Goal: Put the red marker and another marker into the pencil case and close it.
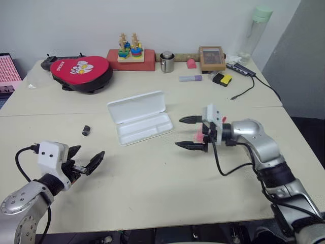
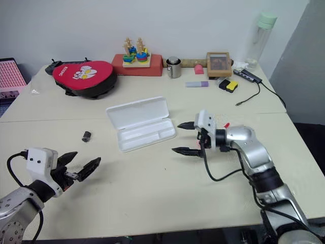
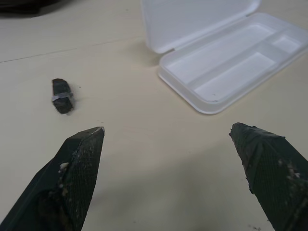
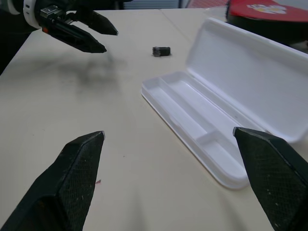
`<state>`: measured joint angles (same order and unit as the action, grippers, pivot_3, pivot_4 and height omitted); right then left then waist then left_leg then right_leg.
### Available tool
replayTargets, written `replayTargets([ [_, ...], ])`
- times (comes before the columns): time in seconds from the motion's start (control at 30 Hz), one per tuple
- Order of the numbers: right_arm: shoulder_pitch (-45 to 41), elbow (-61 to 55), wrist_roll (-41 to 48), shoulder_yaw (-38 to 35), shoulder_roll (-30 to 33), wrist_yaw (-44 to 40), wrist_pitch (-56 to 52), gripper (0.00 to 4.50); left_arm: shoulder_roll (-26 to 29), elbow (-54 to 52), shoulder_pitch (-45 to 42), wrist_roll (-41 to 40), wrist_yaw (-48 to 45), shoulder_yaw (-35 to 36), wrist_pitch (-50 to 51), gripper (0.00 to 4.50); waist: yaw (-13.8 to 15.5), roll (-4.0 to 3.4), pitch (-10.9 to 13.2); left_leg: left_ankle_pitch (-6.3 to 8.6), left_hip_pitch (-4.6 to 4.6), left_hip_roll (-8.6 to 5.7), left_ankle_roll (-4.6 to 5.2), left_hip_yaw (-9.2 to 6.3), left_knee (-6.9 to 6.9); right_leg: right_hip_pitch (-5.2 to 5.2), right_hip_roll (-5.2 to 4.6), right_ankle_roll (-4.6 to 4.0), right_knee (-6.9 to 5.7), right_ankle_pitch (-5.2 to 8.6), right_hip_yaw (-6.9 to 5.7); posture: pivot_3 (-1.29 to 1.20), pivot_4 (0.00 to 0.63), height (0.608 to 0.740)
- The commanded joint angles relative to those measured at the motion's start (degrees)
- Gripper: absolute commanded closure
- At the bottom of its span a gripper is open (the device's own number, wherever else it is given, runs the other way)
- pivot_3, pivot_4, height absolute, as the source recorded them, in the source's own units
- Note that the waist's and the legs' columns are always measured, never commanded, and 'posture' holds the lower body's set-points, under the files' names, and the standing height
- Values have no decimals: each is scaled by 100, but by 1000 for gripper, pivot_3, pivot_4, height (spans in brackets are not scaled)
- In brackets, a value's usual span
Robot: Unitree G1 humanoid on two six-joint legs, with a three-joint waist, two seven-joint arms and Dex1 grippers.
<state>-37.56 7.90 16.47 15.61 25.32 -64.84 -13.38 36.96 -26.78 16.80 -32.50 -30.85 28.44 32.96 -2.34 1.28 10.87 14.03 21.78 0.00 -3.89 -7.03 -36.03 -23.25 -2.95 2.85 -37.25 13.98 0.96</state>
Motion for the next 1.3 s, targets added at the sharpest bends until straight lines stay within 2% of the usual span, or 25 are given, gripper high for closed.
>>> replayTargets([
  [0.03, -483, 653, -320, 221, -205, -240, 334, 0, 216, -337, 217, 33, -288, 23, -22, 18, 29, 1, 0, 0, 5, -2, 0, -3, 1, 0, -1, -8, 4, -5, 1, 0, 150, 740],
  [0.17, -891, 1535, -843, 614, -529, -388, 812, 0, 386, -612, 471, 174, -436, -128, -18, 18, 29, -1, 1, 1, 9, -2, -1, 4, 2, -4, -2, -14, 12, -9, 4, 0, 150, 740],
  [0.3, -1050, 1974, -1077, 788, -741, -561, 999, 0, 307, -674, 506, 252, -345, -158, -33, 18, 42, -4, 3, 1, 6, 0, -1, 0, 6, -4, 0, -15, 11, -9, 0, 0, 150, 740],
  [0.8, -1839, 3680, -1757, 700, -1348, -154, 1599, 0, 32, -781, 620, 486, -189, -344, -63, 18, -1, -6, 4, 1, 1, 3, -1, 3, 5, -4, 5, -20, 3, -13, 3, 0, 150, 740],
  [1.23, -2078, 4320, -2183, 695, -1441, 95, 1680, 0, -29, -800, 560, 587, -136, -422, -18, 18, -24, -6, 4, 1, 0, 3, -1, 2, 4, -4, 5, -21, 0, -13, 3, 0, 150, 740],
  [1.3, -2084, 4311, -2234, 709, -1435, 48, 1653, 351, -43, -799, 542, 598, -116, -440, -11, 0, -24, -7, 4, 1, 0, 3, -1, 2, 4, -4, 5, -21, 0, -13, 3, 0, 150, 740],
])
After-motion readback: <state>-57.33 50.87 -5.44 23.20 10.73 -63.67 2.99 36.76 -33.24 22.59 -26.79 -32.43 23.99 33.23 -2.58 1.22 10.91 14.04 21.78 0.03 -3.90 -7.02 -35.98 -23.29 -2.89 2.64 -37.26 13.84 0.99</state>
